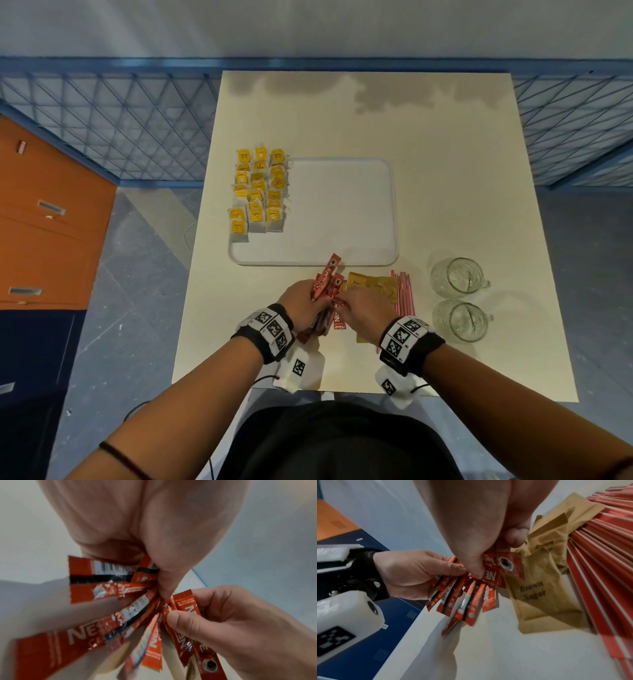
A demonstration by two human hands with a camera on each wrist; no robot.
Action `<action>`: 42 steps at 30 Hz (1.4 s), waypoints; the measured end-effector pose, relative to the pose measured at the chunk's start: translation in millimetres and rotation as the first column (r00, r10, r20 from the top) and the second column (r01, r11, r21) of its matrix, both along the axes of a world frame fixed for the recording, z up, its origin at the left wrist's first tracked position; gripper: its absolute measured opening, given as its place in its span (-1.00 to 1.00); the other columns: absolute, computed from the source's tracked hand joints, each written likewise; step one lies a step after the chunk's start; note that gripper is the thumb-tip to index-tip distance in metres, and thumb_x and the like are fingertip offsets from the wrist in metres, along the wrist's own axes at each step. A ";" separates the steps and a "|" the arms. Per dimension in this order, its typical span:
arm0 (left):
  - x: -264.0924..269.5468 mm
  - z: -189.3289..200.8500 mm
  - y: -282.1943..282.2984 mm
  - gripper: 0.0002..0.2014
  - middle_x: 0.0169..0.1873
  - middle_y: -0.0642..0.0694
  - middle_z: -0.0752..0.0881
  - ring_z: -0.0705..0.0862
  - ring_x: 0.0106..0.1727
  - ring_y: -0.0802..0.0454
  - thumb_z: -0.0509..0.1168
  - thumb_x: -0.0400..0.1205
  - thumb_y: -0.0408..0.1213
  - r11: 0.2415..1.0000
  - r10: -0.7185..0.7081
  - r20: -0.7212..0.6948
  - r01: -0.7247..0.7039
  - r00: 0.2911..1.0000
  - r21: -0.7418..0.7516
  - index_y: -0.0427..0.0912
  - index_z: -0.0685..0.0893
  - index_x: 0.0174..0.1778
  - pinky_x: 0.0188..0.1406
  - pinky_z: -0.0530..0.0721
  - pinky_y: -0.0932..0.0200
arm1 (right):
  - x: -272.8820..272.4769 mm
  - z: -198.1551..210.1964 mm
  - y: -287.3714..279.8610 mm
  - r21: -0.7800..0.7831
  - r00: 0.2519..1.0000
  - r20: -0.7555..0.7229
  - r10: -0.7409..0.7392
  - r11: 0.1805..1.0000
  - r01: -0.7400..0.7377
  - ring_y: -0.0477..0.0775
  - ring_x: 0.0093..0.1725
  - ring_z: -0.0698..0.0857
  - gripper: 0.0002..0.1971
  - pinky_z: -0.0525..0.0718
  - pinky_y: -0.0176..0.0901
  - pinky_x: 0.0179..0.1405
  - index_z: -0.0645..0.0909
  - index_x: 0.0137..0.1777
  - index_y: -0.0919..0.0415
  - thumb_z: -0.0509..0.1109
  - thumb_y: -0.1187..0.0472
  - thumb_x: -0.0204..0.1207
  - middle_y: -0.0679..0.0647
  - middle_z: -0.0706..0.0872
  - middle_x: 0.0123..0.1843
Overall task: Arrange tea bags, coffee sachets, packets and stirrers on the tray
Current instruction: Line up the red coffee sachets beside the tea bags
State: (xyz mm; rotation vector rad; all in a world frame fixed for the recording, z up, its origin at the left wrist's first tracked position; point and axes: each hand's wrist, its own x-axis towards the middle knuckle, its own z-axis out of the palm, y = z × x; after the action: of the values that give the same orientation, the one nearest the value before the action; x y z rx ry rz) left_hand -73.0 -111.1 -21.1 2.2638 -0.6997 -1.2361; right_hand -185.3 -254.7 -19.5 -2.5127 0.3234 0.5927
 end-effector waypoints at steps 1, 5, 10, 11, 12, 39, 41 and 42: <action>0.2 2.8 0.6 -0.85 -0.15 -0.05 0.76 0.71 -0.15 0.04 0.28 0.75 -0.12 1.000 0.003 -0.008 -0.004 1.000 -0.020 -0.11 0.67 0.01 -0.13 0.61 0.19 | 0.1 1.5 -1.2 0.013 1.000 0.017 0.000 1.000 0.000 0.04 -0.07 0.69 -0.73 0.53 -0.16 -0.20 0.75 0.16 0.07 0.23 0.01 0.79 0.00 0.74 0.06; 1.9 11.5 2.2 -0.86 -0.17 -0.10 0.77 0.72 -0.14 -0.03 0.26 0.74 -0.20 0.994 0.039 -0.031 -0.042 0.999 -0.104 -0.18 0.66 0.01 -0.12 0.62 0.10 | 1.1 6.0 -4.3 0.065 0.998 0.061 -0.032 0.997 0.028 0.03 -0.08 0.68 -0.76 0.66 -0.07 -0.11 0.74 0.16 0.03 0.27 -0.01 0.77 -0.02 0.74 -0.01; 6.1 19.3 6.0 -0.79 -0.17 -0.10 0.81 0.76 -0.12 -0.04 0.21 0.79 -0.21 0.977 0.133 -0.130 -0.152 0.983 -0.153 -0.20 0.71 0.00 -0.04 0.67 0.08 | 3.7 10.7 -10.5 0.178 0.987 0.099 -0.124 0.978 0.105 0.00 -0.12 0.64 -0.73 0.54 -0.09 -0.18 0.71 0.09 0.05 0.25 -0.07 0.78 -0.05 0.67 -0.10; 6.8 21.4 6.4 -0.78 -0.17 -0.13 0.82 0.77 -0.13 -0.08 0.20 0.79 -0.21 0.971 0.159 -0.155 -0.183 0.975 -0.156 -0.22 0.72 0.01 0.00 0.68 0.02 | 3.7 12.8 -11.8 0.185 0.987 0.102 -0.127 0.977 0.106 0.01 -0.13 0.64 -0.71 0.53 -0.07 -0.20 0.69 0.07 0.08 0.23 -0.07 0.79 -0.03 0.67 -0.12; 6.9 22.9 7.1 -0.76 -0.21 -0.14 0.82 0.77 -0.18 -0.09 0.20 0.79 -0.20 0.964 0.185 -0.179 -0.213 0.966 -0.157 -0.26 0.71 0.02 0.01 0.68 -0.01 | 3.5 14.8 -12.9 0.198 0.986 0.103 -0.130 0.974 0.108 0.03 -0.15 0.64 -0.70 0.54 -0.04 -0.19 0.66 0.04 0.09 0.21 -0.07 0.81 -0.01 0.68 -0.14; -6.2 68.9 -17.6 -0.82 -0.50 -0.11 0.67 0.60 -0.51 -0.05 0.46 0.66 -0.21 0.874 0.345 -0.254 -0.407 0.904 -0.264 -0.26 0.71 -0.14 -0.45 0.60 0.16 | 22.4 82.9 -57.7 0.691 0.803 0.050 -0.594 0.601 0.402 -0.34 -0.43 0.61 -0.85 0.54 -0.24 -0.25 0.71 -0.17 -0.07 0.50 0.09 0.66 -0.33 0.70 -0.39; -5.8 67.2 -19.9 -0.80 -0.53 -0.11 0.64 0.57 -0.52 -0.08 0.46 0.66 -0.21 0.843 0.387 -0.276 -0.459 0.880 -0.281 -0.21 0.70 -0.23 -0.45 0.58 0.13 | 24.2 85.6 -54.6 0.701 0.820 0.045 -0.570 0.603 0.381 -0.34 -0.40 0.64 -0.79 0.59 -0.22 -0.27 0.71 -0.22 -0.10 0.50 0.13 0.67 -0.32 0.74 -0.37; -4.7 66.8 -21.2 -0.79 -0.54 -0.10 0.63 0.56 -0.53 -0.07 0.47 0.66 -0.21 0.831 0.402 -0.279 -0.475 0.872 -0.291 -0.19 0.70 -0.25 -0.45 0.57 0.13 | 25.0 85.9 -52.5 0.698 0.829 0.047 -0.557 0.612 0.372 -0.30 -0.40 0.64 -0.77 0.59 -0.23 -0.31 0.72 -0.23 -0.14 0.49 0.12 0.68 -0.29 0.75 -0.36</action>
State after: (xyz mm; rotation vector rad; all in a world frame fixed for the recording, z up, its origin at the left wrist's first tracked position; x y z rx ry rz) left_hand -77.7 -132.3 45.7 1.8263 -0.2622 -1.0029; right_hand -160.3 -307.2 66.4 -1.6648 0.5407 0.1056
